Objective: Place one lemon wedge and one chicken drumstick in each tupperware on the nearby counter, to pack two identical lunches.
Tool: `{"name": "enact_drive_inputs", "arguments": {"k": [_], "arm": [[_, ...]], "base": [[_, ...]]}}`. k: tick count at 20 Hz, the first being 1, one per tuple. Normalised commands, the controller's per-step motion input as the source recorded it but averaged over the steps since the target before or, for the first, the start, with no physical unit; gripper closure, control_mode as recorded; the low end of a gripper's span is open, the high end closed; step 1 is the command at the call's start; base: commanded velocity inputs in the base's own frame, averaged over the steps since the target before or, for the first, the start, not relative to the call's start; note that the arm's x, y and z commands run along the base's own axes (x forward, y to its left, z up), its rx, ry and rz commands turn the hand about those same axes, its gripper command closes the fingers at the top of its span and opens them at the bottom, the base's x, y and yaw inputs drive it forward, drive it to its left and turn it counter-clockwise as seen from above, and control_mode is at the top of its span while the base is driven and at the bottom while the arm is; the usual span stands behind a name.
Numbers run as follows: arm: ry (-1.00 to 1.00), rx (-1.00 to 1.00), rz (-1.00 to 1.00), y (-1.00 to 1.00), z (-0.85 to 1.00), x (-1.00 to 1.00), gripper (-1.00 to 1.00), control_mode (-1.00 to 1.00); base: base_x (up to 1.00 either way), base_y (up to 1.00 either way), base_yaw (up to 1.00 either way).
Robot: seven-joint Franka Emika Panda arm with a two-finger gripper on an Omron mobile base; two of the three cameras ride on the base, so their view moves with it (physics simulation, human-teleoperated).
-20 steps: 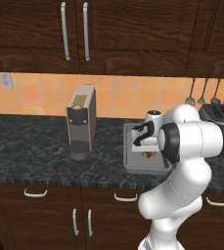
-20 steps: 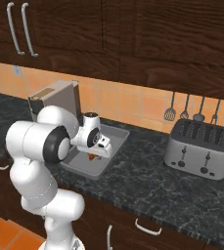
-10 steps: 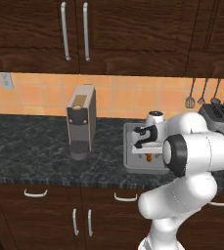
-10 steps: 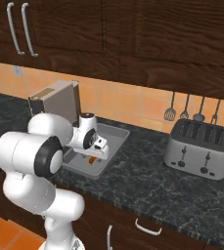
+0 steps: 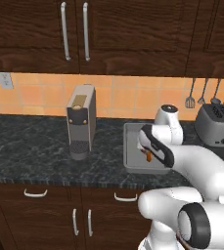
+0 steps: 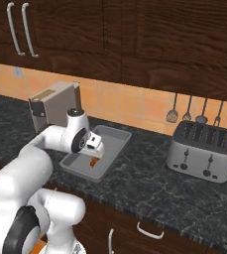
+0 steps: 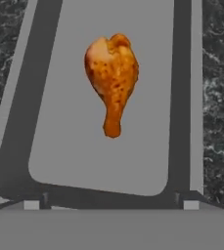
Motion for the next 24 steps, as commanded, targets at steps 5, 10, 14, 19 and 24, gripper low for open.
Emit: {"name": "enact_drive_inputs", "arguments": {"k": [5,10,14,19,24], "arm": [[-0.11,0.00,0.00,0.20,0.71,-0.57,-1.00,-1.00],[-0.05,0.00,0.00,0.24,0.42,-0.64,-1.00,-1.00],[-0.10,0.00,0.01,0.13,0.43,-0.67,-1.00,-1.00],[-0.05,0.00,0.02,0.03,0.37,-0.44,-1.00,-1.00],[-0.01,-0.03,0.04,0.06,-0.06,-0.10,-1.00,1.00]], "base": [[0.00,0.00,0.00],[0.00,0.00,0.00],[0.00,0.00,0.00],[0.00,0.00,0.00],[-0.40,-0.04,0.00]]}}
